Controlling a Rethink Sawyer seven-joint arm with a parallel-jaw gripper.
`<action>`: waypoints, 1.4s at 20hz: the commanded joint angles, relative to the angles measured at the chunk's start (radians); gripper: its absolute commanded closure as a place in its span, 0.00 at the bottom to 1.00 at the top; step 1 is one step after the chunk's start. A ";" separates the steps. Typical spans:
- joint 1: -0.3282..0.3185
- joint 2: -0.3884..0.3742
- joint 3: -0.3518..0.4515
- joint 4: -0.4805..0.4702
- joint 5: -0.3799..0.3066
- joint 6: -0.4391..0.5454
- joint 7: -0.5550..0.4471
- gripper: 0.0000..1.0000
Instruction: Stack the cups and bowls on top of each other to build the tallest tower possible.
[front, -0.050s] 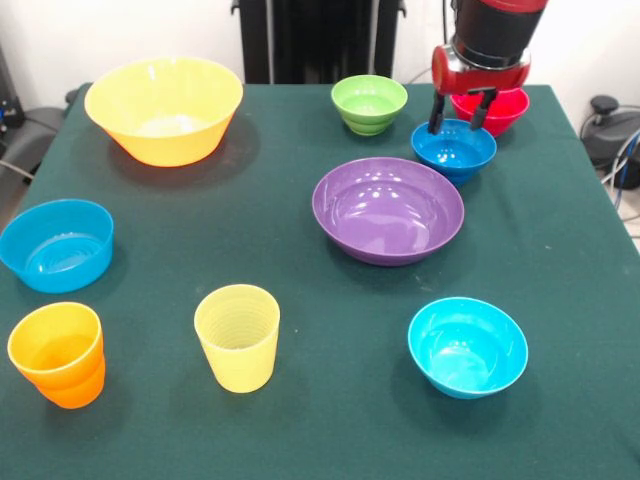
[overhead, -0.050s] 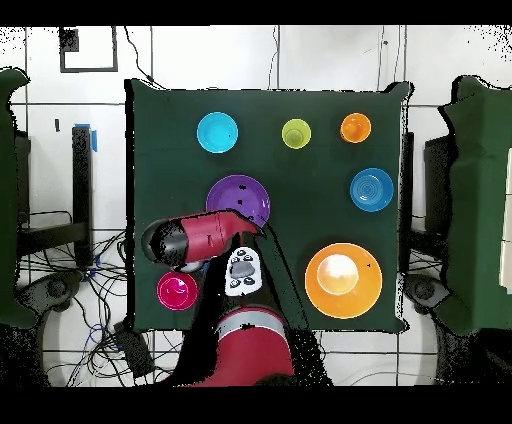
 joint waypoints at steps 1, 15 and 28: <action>0.031 0.055 0.020 -0.001 -0.067 -0.046 0.071 0.00; 0.048 0.022 0.029 -0.031 -0.047 0.050 0.035 0.00; 0.024 0.119 0.080 -0.153 -0.056 0.092 -0.049 0.00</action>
